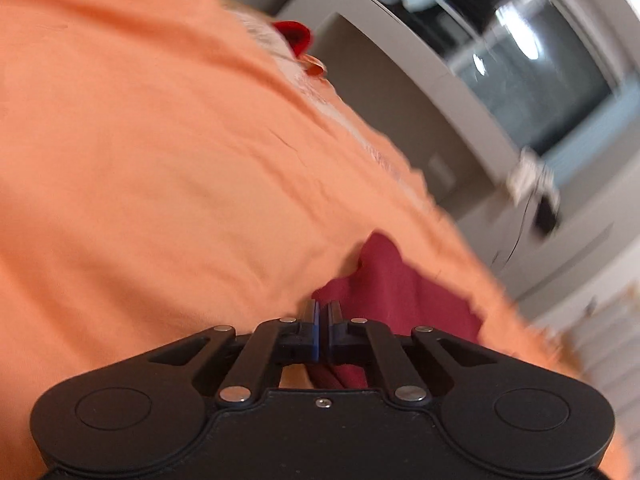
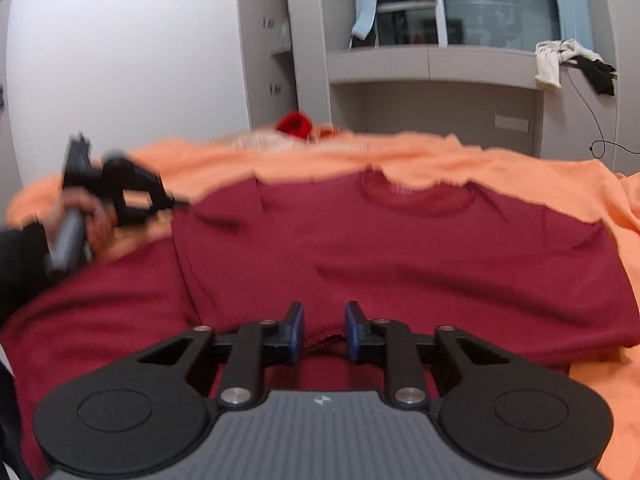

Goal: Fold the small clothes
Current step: 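Fold the held sleeve across the shirt body with the left gripper and release, then grasp the shirt hem with the right gripper and lift it toward the collar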

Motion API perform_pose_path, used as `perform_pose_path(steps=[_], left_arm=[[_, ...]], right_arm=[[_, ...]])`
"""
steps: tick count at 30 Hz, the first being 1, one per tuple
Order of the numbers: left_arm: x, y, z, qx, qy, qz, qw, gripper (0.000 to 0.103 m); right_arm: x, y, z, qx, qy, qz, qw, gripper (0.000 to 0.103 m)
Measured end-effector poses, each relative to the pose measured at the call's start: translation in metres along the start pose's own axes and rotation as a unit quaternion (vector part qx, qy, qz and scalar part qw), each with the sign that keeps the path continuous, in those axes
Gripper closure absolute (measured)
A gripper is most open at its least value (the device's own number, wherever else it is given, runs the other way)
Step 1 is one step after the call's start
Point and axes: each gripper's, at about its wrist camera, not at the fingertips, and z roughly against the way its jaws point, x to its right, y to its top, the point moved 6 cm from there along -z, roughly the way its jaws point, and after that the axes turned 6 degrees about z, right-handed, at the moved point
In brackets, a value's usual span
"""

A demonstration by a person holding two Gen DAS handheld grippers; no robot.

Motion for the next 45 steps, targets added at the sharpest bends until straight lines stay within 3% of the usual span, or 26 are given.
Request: perform_pose_path(steps=[2,7,10,11,15,17,22,27,31,37,39,43,45], left_arm=[[-0.014,0.002,-0.001,-0.004,-0.003,0.052,0.9986,0.1],[-0.016,-0.004,-0.006,-0.013,0.018,0.041,0.9989,0.098],[-0.012,-0.004,-0.002,-0.014,0.017,0.04,0.999,0.088],[-0.008,-0.005,-0.002,-0.017,0.015,0.036,0.9991,0.079],[0.009,-0.011,0.021,-0.011,0.014,-0.017,0.9997,0.045],[0.02,-0.02,0.029,-0.016,0.017,-0.058,0.9981,0.04],[0.032,-0.053,0.038,-0.038,0.028,-0.158,0.9863,0.04],[0.043,-0.074,0.063,-0.06,0.006,-0.203,0.9773,0.028],[0.039,-0.098,0.082,-0.077,0.018,-0.25,0.965,0.028],[0.03,-0.119,0.12,-0.035,0.05,-0.319,0.9458,0.029],[0.025,-0.122,0.13,-0.022,0.063,-0.329,0.9421,0.034],[0.013,-0.123,0.149,0.002,0.084,-0.325,0.9418,0.042],[0.008,-0.123,0.16,0.014,0.088,-0.313,0.9455,0.048]], right_arm=[[0.0,-0.002,-0.002,-0.003,0.0,0.0,1.0,0.08],[-0.003,-0.004,0.001,0.001,-0.006,0.012,1.0,0.078],[-0.002,-0.004,0.009,0.015,-0.002,0.008,1.0,0.068],[-0.001,-0.004,0.012,0.021,-0.002,0.008,1.0,0.064],[-0.002,-0.002,0.018,0.033,-0.005,0.018,0.999,0.051],[-0.004,-0.002,0.02,0.034,-0.005,0.023,0.999,0.05],[-0.004,-0.005,0.028,0.038,-0.007,0.022,0.999,0.042],[-0.005,-0.014,0.042,0.042,-0.007,0.03,0.999,0.026],[-0.011,-0.024,0.054,0.044,-0.01,0.052,0.998,0.017],[-0.017,-0.04,0.08,0.054,-0.033,0.095,0.993,0.003],[-0.019,-0.047,0.091,0.057,-0.046,0.11,0.991,0.0],[-0.02,-0.06,0.11,0.059,-0.065,0.135,0.987,0.0],[-0.02,-0.065,0.117,0.06,-0.073,0.137,0.986,0.0]])
